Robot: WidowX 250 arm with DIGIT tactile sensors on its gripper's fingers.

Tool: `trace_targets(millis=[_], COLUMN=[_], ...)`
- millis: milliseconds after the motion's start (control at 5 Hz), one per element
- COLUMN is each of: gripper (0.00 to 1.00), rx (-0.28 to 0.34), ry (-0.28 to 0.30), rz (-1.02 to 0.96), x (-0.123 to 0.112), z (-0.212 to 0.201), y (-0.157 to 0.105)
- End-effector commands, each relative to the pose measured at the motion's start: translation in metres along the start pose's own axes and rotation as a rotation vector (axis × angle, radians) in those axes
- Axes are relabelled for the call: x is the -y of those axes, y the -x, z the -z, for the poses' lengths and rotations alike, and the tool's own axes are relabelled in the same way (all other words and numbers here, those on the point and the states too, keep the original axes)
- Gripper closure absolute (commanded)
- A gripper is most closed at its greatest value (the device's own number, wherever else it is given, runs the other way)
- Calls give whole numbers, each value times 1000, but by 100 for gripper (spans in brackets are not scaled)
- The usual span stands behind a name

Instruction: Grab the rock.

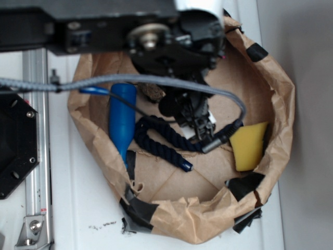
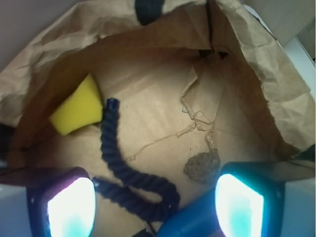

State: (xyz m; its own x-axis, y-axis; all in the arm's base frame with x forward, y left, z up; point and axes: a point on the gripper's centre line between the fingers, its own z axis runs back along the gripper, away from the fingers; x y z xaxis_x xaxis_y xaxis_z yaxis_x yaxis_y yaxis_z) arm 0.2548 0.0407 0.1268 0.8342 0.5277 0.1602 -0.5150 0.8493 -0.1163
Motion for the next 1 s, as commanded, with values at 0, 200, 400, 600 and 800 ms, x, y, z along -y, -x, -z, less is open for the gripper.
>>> trace_targets(millis=[0,200,400,600,800], gripper=[0,0,0,0,0], rx=[-42,-58,-47,-37,-29], ry=[-15,-23,-43,-59,-66], rz=[-64,-94,-81,-46,-12], x=[-47,-56,-51,-42,-38], z=[66,76,80,82,83], y=[15,3,-6,-3,-4])
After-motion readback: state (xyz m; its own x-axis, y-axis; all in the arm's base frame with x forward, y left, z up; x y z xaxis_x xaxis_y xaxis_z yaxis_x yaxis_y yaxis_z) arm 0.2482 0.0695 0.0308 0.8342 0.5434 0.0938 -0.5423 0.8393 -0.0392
